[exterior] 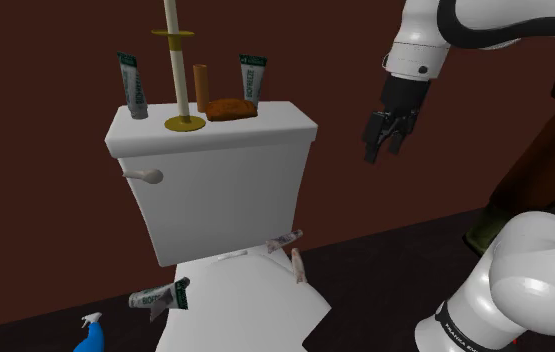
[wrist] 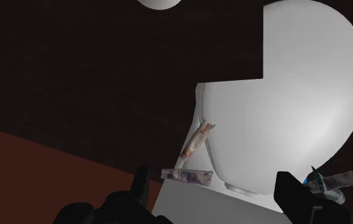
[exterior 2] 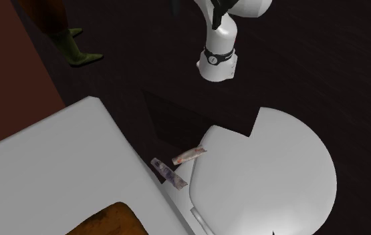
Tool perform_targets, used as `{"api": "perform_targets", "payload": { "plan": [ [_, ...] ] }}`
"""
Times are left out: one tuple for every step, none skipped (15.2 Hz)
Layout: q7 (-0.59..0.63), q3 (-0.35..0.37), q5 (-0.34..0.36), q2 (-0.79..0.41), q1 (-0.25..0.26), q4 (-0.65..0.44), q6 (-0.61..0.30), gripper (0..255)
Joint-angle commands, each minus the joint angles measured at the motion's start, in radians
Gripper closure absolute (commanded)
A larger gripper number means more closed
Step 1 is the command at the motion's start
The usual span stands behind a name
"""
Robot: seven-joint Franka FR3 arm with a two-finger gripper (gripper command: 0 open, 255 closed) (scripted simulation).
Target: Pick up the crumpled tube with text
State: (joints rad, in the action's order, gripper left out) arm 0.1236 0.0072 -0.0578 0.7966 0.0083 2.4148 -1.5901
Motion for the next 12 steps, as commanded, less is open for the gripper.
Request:
{"api": "perform_targets", "payload": {
  "plan": [
    [0.0, 0.0, 0.0, 0.0, 0.0, 0.0, 0.0, 0],
    [-0.029, -0.003, 0.011, 0.009, 0.007, 0.04, -0.042, 0],
    [-0.057, -0.007, 0.023, 0.017, 0.013, 0.08, -0.085, 0],
    [-0.086, -0.011, 0.035, 0.022, 0.019, 0.118, -0.129, 0],
    [-0.114, -0.016, 0.046, 0.026, 0.025, 0.155, -0.174, 0],
    [-0.142, -0.021, 0.058, 0.027, 0.03, 0.19, -0.22, 0],
    [-0.169, -0.027, 0.071, 0.026, 0.035, 0.225, -0.268, 0],
    [-0.196, -0.033, 0.084, 0.022, 0.04, 0.258, -0.317, 0],
    [-0.223, -0.04, 0.096, 0.016, 0.044, 0.289, -0.367, 0],
    [-0.25, -0.048, 0.11, 0.006, 0.048, 0.319, -0.419, 0],
    [-0.276, -0.055, 0.124, -0.006, 0.051, 0.347, -0.473, 0],
    [-0.303, -0.064, 0.138, -0.022, 0.054, 0.374, -0.528, 0]
  ]
}}
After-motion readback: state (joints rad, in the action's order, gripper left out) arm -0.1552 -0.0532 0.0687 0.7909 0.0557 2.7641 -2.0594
